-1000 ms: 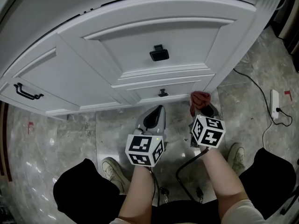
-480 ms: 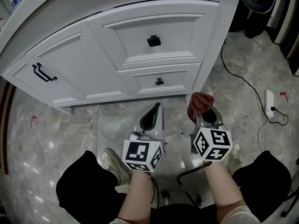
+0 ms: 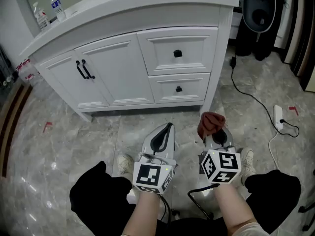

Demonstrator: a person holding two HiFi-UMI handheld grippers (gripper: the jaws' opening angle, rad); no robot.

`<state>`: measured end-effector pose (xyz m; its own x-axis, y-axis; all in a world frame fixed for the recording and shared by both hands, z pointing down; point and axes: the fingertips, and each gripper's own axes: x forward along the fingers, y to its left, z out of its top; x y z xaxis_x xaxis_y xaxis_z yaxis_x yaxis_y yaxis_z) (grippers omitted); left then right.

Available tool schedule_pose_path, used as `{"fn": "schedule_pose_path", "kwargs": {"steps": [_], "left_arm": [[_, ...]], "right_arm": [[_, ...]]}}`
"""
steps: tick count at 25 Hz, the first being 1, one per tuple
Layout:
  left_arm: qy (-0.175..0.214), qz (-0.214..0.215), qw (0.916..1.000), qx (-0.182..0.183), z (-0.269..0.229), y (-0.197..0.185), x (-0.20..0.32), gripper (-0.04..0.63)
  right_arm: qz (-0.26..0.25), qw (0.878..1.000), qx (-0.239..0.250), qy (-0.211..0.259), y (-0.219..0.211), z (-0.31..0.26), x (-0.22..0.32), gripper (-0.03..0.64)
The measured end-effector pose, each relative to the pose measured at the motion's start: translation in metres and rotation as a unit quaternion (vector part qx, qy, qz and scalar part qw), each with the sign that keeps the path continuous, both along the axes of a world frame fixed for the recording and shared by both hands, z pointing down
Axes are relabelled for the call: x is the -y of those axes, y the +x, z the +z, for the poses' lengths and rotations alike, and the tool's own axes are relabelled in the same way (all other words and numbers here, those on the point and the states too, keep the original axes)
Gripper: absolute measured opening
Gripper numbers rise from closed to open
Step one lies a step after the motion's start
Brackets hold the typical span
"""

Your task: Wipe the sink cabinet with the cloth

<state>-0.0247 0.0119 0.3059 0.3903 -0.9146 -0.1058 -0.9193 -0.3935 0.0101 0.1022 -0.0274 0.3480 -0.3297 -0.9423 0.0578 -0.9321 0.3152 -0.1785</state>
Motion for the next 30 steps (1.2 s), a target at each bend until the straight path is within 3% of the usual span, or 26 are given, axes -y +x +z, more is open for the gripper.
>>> {"fn": "schedule_pose_path", "kwargs": {"steps": [4,10,30], "left_arm": [[0.022,-0.001,0.9995,-0.021,-0.031,-0.009,-0.032,0.000],[0.036,-0.008,0.9992,-0.018,-0.049,-0.014,-0.061,0.000],[0.050,-0.010,0.9987,-0.007,-0.060,-0.007,-0.071,0.000]], "right_arm": [[-0.013,0.999,-0.021,0.031,-0.013,-0.033,-0.042,0.080],[-0.024,0.999,-0.018,0.041,-0.016,-0.049,-0.076,0.080],[-0.031,0.998,-0.013,0.046,-0.015,-0.058,-0.086,0.078]]}}
